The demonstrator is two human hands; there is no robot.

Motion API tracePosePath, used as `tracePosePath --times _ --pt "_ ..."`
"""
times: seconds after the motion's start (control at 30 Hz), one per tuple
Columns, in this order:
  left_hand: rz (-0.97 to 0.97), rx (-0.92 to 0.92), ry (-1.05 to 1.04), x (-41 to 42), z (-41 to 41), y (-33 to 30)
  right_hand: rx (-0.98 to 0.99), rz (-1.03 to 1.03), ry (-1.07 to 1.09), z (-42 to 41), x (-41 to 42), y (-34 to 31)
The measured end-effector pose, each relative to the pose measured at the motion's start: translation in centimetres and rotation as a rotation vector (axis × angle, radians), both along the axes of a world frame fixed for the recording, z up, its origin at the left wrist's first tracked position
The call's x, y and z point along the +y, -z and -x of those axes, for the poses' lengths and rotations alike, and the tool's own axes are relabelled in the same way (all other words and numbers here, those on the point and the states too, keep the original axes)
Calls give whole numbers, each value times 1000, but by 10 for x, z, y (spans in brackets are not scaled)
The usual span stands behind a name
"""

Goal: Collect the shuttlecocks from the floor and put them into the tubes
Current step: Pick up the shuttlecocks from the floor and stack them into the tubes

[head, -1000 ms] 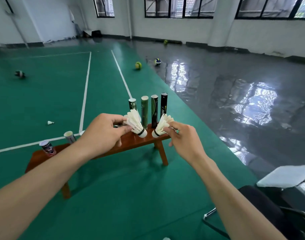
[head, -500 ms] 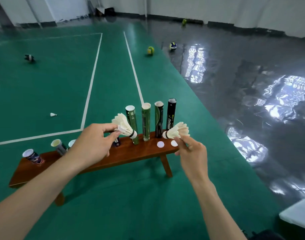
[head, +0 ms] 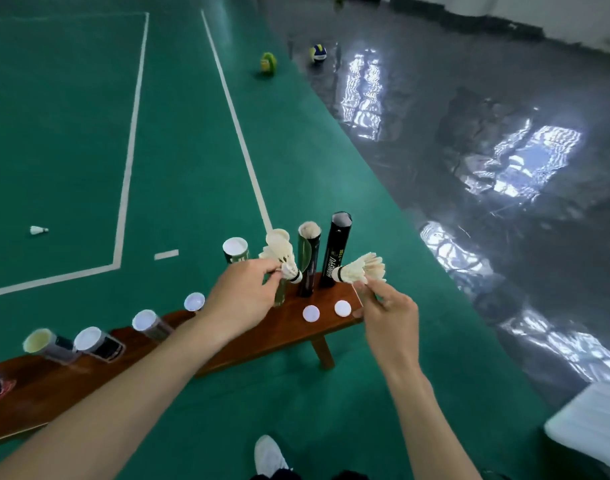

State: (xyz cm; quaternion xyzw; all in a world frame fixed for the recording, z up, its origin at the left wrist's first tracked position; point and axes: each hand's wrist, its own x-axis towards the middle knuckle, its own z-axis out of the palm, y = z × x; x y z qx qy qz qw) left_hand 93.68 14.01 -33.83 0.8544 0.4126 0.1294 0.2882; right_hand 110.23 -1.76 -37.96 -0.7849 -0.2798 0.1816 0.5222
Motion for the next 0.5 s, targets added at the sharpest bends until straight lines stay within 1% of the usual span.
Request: tracePosePath --times 0.17,0.27,0.4,0.5 --pt "-5 -27 -31 48 -58 21 53 -17 68 -36 42 6" --pt "-33 21 -31 70 -86 38 18 -48 98 -66 67 10" --pt "-103 107 -67 92 -128 58 10 -41 26 -106 108 16" --pt "-75 240 -93 101 -162 71 -12 -15 -69 -135 136 21"
